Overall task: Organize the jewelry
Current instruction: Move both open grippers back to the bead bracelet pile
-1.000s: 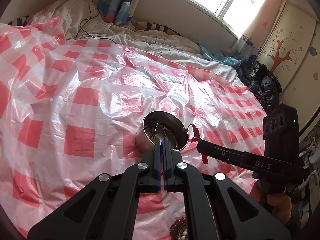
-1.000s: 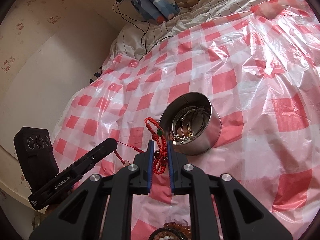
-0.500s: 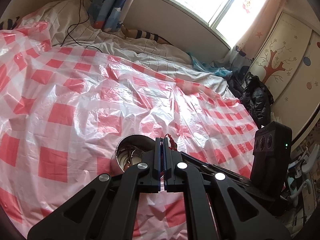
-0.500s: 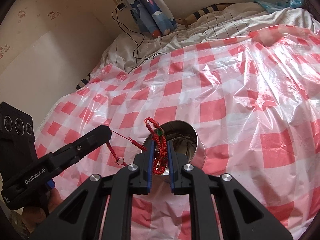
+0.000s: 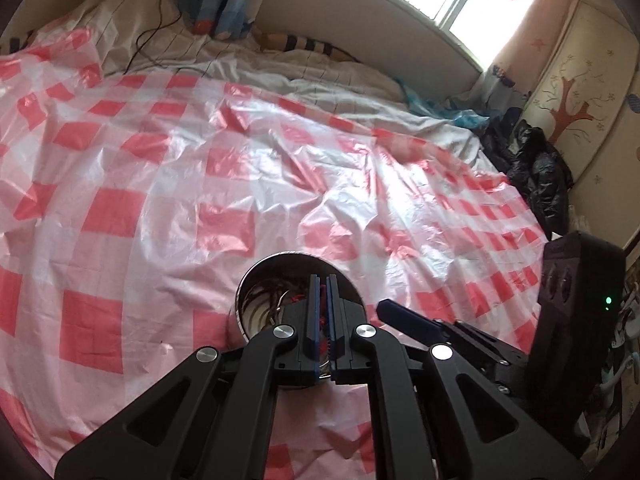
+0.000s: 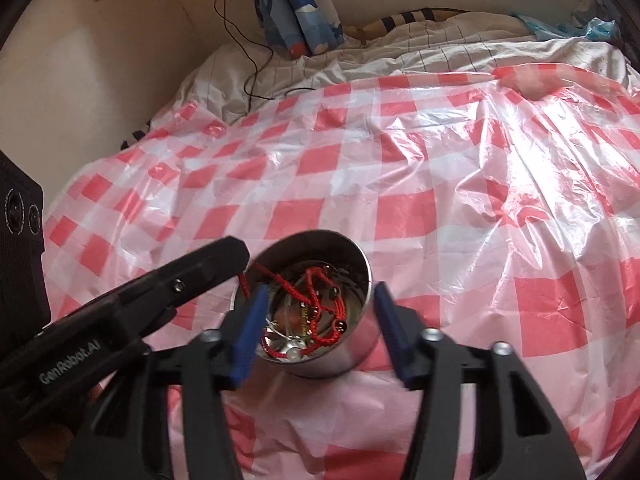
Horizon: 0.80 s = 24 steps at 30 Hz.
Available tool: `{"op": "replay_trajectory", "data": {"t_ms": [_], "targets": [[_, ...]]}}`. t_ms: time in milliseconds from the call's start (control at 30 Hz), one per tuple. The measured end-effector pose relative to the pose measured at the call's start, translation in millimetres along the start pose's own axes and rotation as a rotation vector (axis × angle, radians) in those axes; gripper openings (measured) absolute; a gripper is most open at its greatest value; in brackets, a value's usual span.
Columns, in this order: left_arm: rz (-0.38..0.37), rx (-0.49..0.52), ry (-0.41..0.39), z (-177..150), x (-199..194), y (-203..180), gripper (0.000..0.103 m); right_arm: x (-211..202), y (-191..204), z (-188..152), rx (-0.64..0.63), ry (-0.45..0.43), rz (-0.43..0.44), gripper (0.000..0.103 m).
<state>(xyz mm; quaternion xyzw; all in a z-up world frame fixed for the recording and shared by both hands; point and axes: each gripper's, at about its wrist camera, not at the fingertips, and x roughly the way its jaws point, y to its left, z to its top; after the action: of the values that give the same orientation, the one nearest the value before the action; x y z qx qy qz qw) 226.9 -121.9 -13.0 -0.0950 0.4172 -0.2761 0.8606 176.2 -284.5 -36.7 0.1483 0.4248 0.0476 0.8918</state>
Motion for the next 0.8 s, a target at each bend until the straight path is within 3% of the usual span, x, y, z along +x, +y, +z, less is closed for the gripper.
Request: {"op": "replay_trajectory", "data": {"t_ms": [400,567,800], "targets": [[0.063,0.079,-0.030,-10,-31,-5,0.020,-21,20,-4,-0.114,-0.023,-0.089,0.067],[0.083,0.082,-0.045,-17,-48,0,0.037,-32,29,-9,-0.163,-0.047,-0.133,0.073],[0.083,0.113,-0.032,-35,-66,0,0.042,-51,34,-19,-0.255,-0.080,-0.223,0.075]]}}
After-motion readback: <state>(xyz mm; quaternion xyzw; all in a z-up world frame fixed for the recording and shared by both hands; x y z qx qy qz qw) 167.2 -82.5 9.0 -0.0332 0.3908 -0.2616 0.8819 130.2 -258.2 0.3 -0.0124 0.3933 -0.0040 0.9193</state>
